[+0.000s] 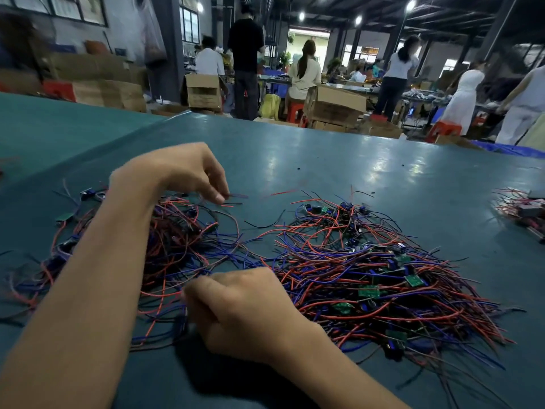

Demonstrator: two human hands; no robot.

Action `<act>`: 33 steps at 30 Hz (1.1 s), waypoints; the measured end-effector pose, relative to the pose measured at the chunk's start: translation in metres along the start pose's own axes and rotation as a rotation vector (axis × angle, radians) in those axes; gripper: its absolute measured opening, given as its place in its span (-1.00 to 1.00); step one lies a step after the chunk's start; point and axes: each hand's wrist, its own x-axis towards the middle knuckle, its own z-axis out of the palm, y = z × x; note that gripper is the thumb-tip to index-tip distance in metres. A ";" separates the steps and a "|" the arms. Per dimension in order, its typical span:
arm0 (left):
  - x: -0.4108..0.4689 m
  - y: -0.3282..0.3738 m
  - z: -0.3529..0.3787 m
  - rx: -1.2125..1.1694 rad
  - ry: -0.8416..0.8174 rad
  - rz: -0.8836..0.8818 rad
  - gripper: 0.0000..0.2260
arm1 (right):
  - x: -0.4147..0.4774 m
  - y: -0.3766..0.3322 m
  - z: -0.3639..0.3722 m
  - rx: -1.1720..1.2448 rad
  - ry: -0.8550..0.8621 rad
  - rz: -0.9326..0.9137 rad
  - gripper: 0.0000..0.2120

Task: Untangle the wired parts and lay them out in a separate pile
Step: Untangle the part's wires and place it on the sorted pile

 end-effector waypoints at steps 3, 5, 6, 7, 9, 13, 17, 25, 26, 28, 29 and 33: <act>-0.010 0.009 -0.014 -0.075 0.112 0.099 -0.88 | 0.005 0.007 -0.011 0.037 0.268 0.098 -0.84; -0.017 0.016 -0.020 -0.116 0.161 0.157 -0.90 | 0.015 0.017 -0.025 0.152 0.422 0.254 -0.87; -0.020 0.019 -0.022 -0.140 0.187 0.187 -0.91 | 0.022 0.025 -0.034 0.213 0.465 0.359 -0.87; -0.023 0.023 -0.024 -0.167 0.222 0.220 -0.91 | 0.030 0.035 -0.042 0.265 0.457 0.462 -0.85; -0.027 0.031 -0.027 -0.218 0.300 0.287 -0.90 | 0.047 0.051 -0.058 0.381 0.337 0.625 -0.84; -0.031 0.047 -0.030 -0.283 0.409 0.385 -0.89 | 0.075 0.063 -0.071 0.474 0.171 0.705 -0.69; -0.032 0.062 -0.026 -0.384 0.501 0.455 -0.84 | 0.082 0.071 -0.082 0.741 0.138 0.698 -0.73; -0.024 0.083 -0.009 -0.499 0.370 0.329 -0.58 | 0.075 0.090 -0.130 0.882 0.185 0.663 -0.81; -0.022 0.084 -0.006 -0.519 0.325 0.292 -0.54 | 0.073 0.093 -0.138 0.921 0.213 0.656 -0.82; -0.022 0.086 -0.001 -0.584 0.179 0.247 -0.48 | 0.068 0.098 -0.149 0.984 0.259 0.653 -0.82; -0.023 0.087 0.000 -0.602 0.106 0.255 -0.49 | 0.065 0.100 -0.153 0.991 0.269 0.659 -0.81; -0.022 0.094 0.007 -0.728 -0.050 0.358 -0.61 | 0.057 0.108 -0.158 1.027 0.268 0.690 -0.78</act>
